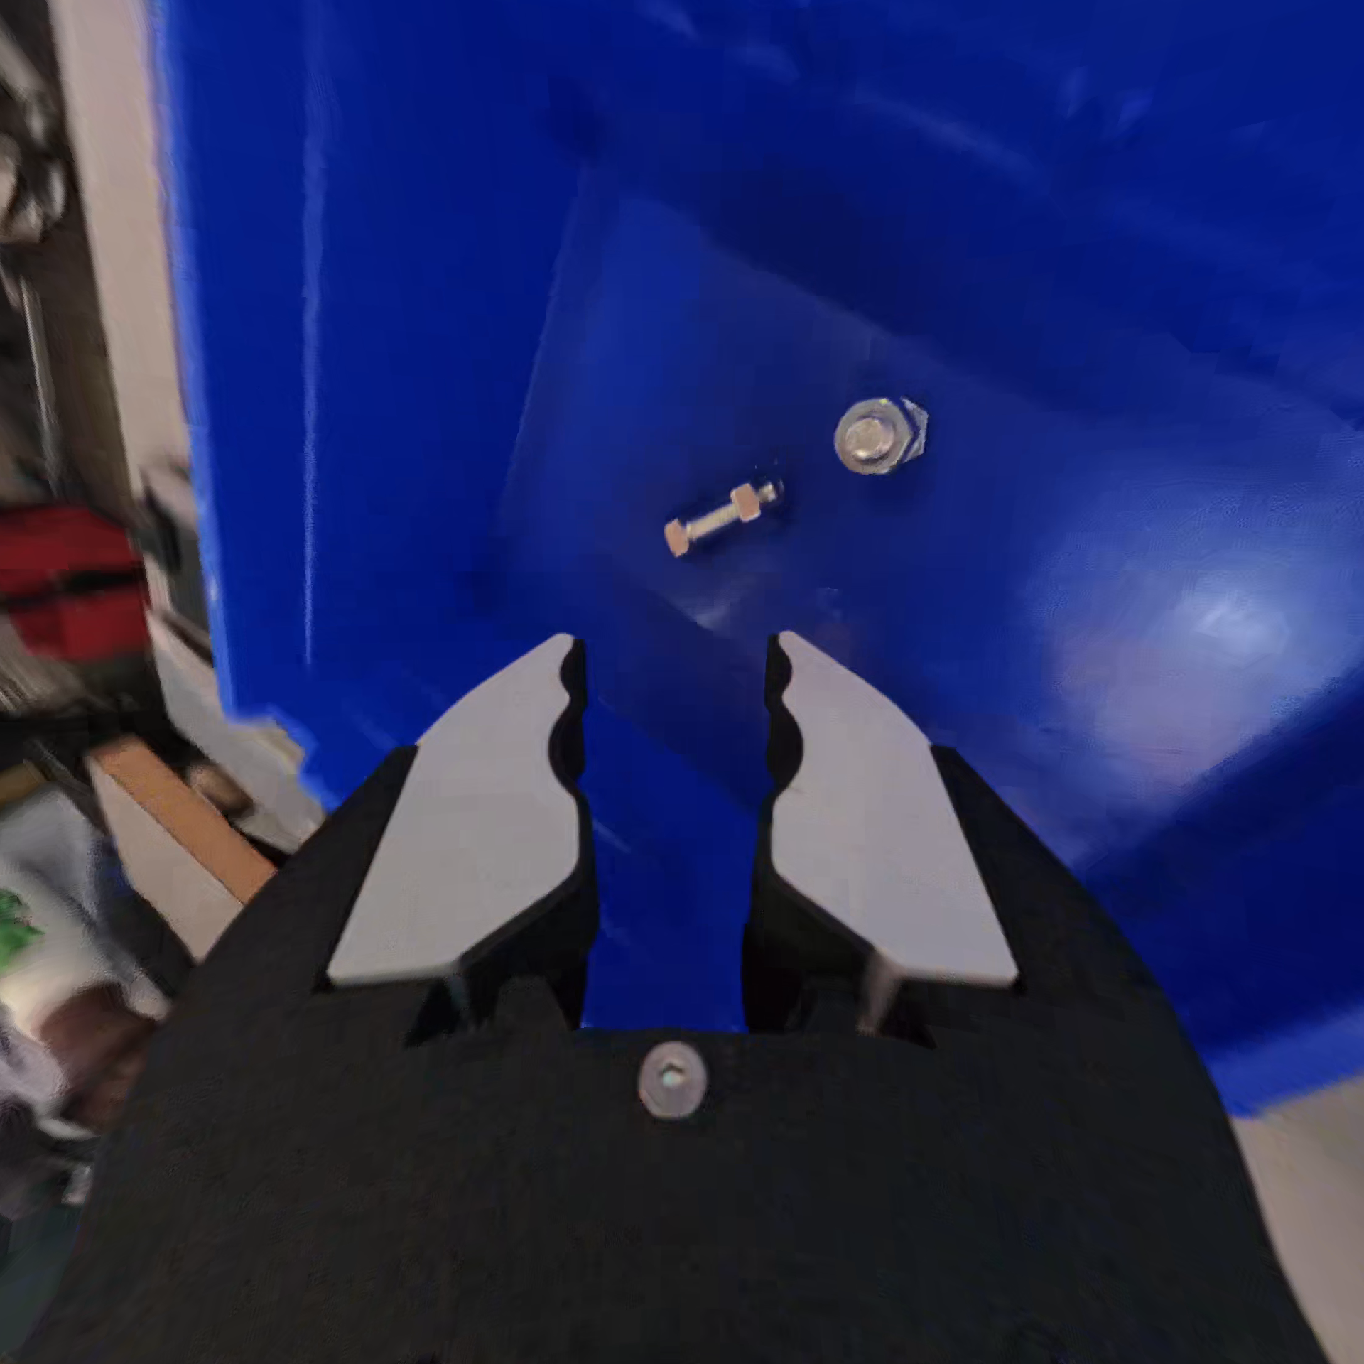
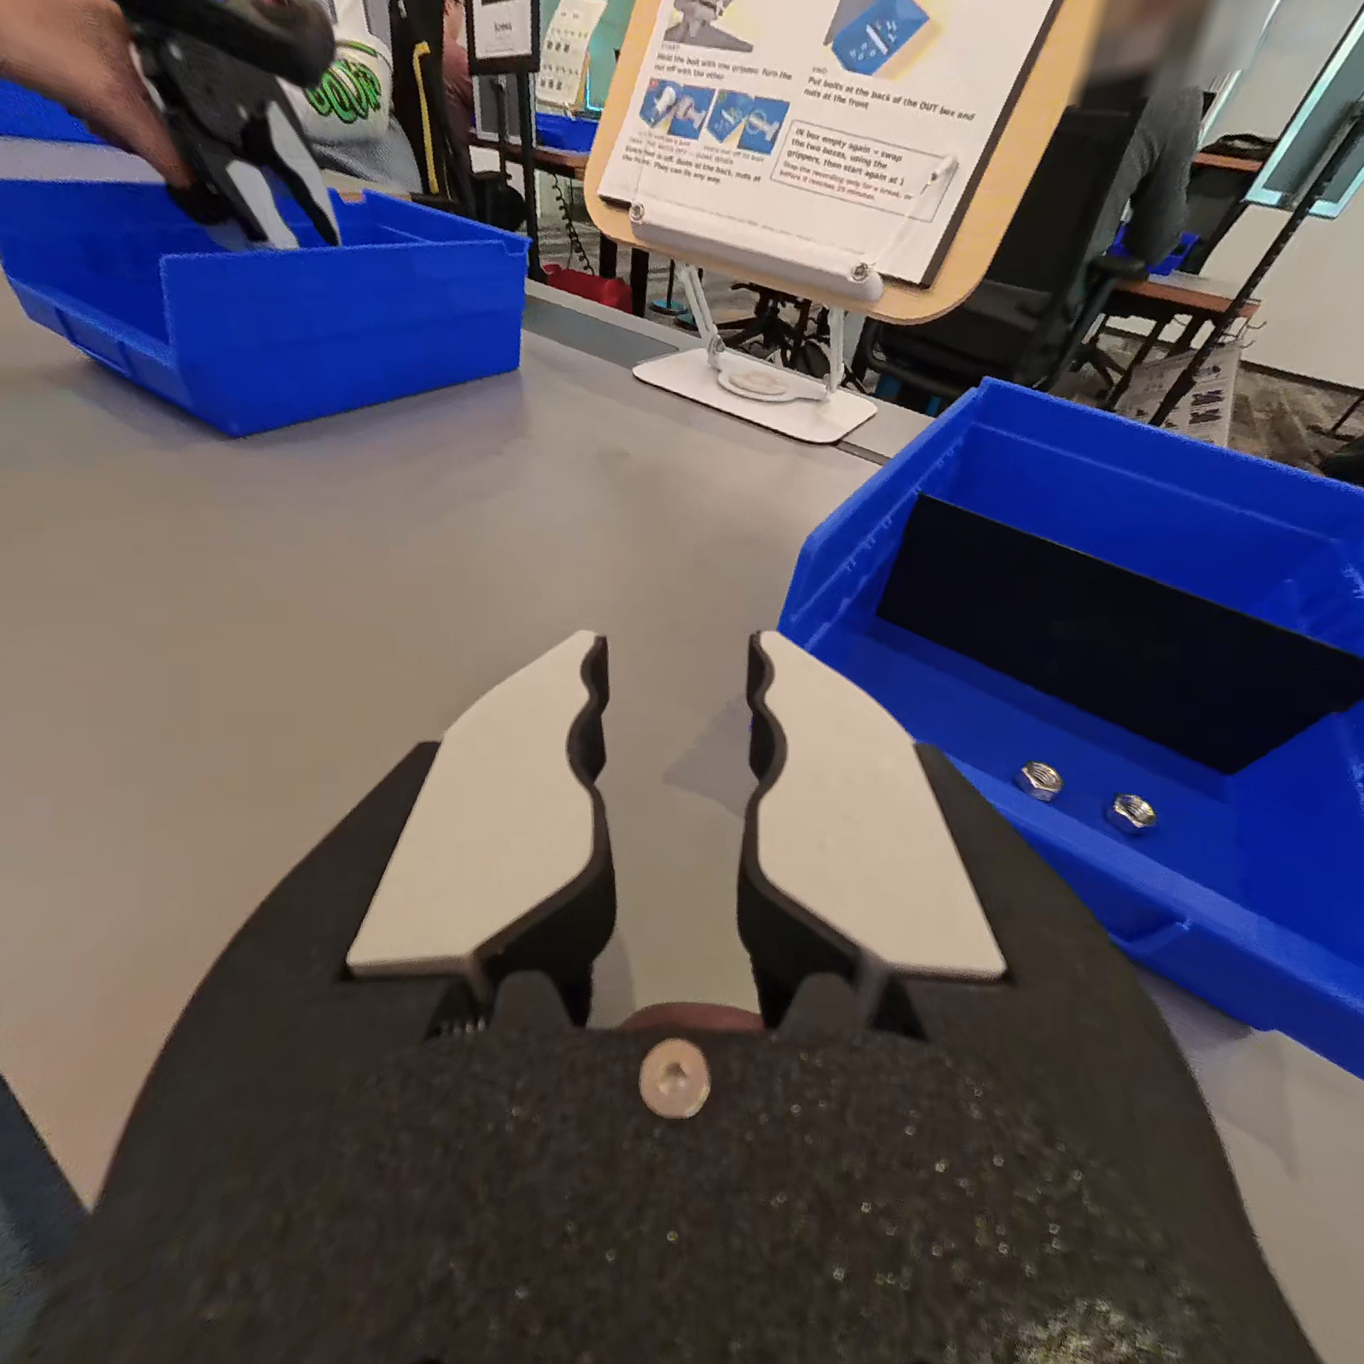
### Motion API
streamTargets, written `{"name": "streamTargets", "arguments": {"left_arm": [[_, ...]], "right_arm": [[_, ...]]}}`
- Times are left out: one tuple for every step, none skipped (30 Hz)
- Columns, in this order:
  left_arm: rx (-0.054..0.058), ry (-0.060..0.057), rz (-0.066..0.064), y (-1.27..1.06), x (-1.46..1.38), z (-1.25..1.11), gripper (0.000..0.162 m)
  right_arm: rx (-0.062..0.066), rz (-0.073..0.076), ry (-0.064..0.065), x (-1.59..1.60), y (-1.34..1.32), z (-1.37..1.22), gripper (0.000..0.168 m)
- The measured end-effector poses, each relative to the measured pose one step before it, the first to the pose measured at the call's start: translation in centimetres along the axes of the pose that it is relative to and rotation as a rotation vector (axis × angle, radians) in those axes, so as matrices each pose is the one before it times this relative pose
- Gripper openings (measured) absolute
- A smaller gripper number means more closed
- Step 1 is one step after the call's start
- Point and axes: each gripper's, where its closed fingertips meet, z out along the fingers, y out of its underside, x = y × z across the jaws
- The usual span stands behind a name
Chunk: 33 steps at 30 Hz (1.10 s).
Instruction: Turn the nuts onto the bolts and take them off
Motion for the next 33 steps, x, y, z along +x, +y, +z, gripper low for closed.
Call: {"name": "streamTargets", "arguments": {"left_arm": [[-0.0106,0.0187,0.0978,-0.267,0.119,0.989,0.046],[-0.0090,0.0171,0.0837,-0.208,0.083,0.835,0.045],[0.0024,0.0190,0.0680,-0.232,0.131,0.710,0.044],[0.0063,0.0157,0.0521,-0.158,0.090,0.643,0.043],[-0.0010,0.0107,0.0391,0.034,0.003,0.588,0.044],[-0.0057,0.0129,0.0261,0.137,-0.015,0.550,0.044],[-0.0062,0.0158,0.0147,0.187,-0.016,0.488,0.044],[0.0006,0.0261,0.0055,0.106,0.094,0.405,0.044],[0.0082,0.0178,0.0051,-0.016,-0.071,0.237,0.038],[0.0177,0.0067,0.0055,-0.164,-0.226,0.098,0.038],[0.0134,0.0130,0.0080,-0.128,-0.127,0.072,0.038],[0.0081,0.0126,0.0055,-0.096,-0.101,0.099,0.036],[0.0078,0.0236,0.0091,-0.101,0.118,0.122,0.028],[0.0049,0.0182,0.0142,-0.083,0.116,0.132,0.020],[0.0058,-0.0031,0.0097,-0.076,-0.178,0.028,0.020],[0.0006,0.0085,0.0049,0.021,0.005,0.023,0.020],[-0.0001,0.0040,0.0009,0.029,-0.024,0.019,0.019],[-0.0022,-0.0056,0.0022,0.049,-0.042,0.024,0.018],[-0.0028,-0.0056,0.0035,0.027,0.019,0.001,0.017],[-0.0092,0.0010,-0.0101,0.058,0.099,-0.052,0.017],[-0.0128,0.0015,-0.0272,0.081,0.146,-0.047,0.017],[-0.0168,-0.0042,-0.0225,0.196,0.205,-0.117,0.017],[-0.0162,-0.0204,-0.0113,0.298,0.138,-0.252,0.017],[0.0023,-0.0294,-0.0125,0.149,0.079,-0.459,0.017],[0.0161,-0.0266,-0.0266,0.061,0.041,-0.726,0.017],[0.0241,-0.0198,-0.0399,0.019,0.059,-0.999,0.017],[0.0359,-0.0293,-0.0472,-0.102,-0.101,-1.253,0.017],[0.0541,-0.0348,-0.0528,-0.339,-0.196,-1.497,0.017],[0.0663,-0.0132,-0.0664,-0.567,0.061,-1.642,0.017],[0.0803,-0.0016,-0.0833,-0.888,0.240,-1.698,0.017],[0.0981,0.0086,-0.0827,-1.279,0.541,-1.698,0.017],[0.1128,0.0378,-0.0821,-1.622,1.129,-1.556,0.017],[0.1174,0.0575,-0.0905,-1.865,1.640,-1.245,0.016]], "right_arm": [[-0.0008,-0.0038,0.0042,0.069,0.056,-0.040,0.036],[0.0003,-0.0011,0.0019,0.022,0.023,-0.036,0.036],[0.0000,-0.0003,0.0004,-0.002,0.026,-0.038,0.036],[0.0003,0.0000,0.0010,0.002,0.032,-0.033,0.036],[-0.0018,0.0004,0.0008,0.005,0.077,-0.025,0.036],[-0.0038,0.0009,0.0019,0.022,0.113,-0.032,0.036],[-0.0051,0.0016,0.0042,0.064,0.127,-0.015,0.036],[-0.0037,0.0028,0.0033,0.048,0.079,-0.010,0.036],[-0.0012,0.0035,0.0010,0.022,0.047,0.014,0.036],[-0.0011,0.0025,0.0013,0.027,0.032,0.072,0.036],[-0.0032,0.0014,0.0013,0.021,0.064,0.125,0.036],[-0.0057,0.0001,-0.0010,-0.006,0.100,0.181,0.036],[-0.0065,-0.0017,-0.0020,-0.033,0.136,0.228,0.035],[-0.0090,-0.0025,-0.0014,-0.038,0.176,0.251,0.035],[-0.0098,-0.0028,-0.0006,-0.029,0.171,0.252,0.035],[-0.0100,-0.0026,-0.0003,-0.040,0.152,0.234,0.035],[-0.0078,-0.0026,-0.0007,-0.055,0.085,0.177,0.035],[-0.0026,-0.0030,-0.0010,-0.070,-0.003,0.117,0.035],[0.0010,-0.0039,-0.0013,-0.093,-0.042,0.060,0.035],[0.0003,-0.0048,-0.0013,-0.093,-0.018,0.031,0.034],[-0.0008,-0.0056,0.0004,-0.069,-0.004,-0.020,0.034],[0.0008,-0.0048,0.0001,-0.079,-0.022,-0.060,0.034],[0.0027,-0.0030,-0.0024,-0.097,-0.048,-0.065,0.034],[0.0021,-0.0003,-0.0048,-0.139,-0.042,-0.063,0.034],[0.0033,0.0019,-0.0063,-0.160,-0.070,-0.075,0.034],[0.0066,0.0021,-0.0069,-0.184,-0.139,-0.084,0.033],[0.0076,0.0018,-0.0079,-0.206,-0.167,-0.063,0.033],[0.0071,0.0008,-0.0094,-0.243,-0.188,-0.015,0.033],[0.0069,-0.0003,-0.0126,-0.309,-0.228,0.049,0.032],[0.0080,0.0015,-0.0184,-0.405,-0.308,0.157,0.030],[0.0110,0.0049,-0.0281,-0.525,-0.469,0.282,0.029],[0.0155,0.0015,-0.0376,-0.618,-0.656,0.447,0.029],[0.0186,0.0012,-0.0401,-0.582,-0.824,0.649,0.029]]}}
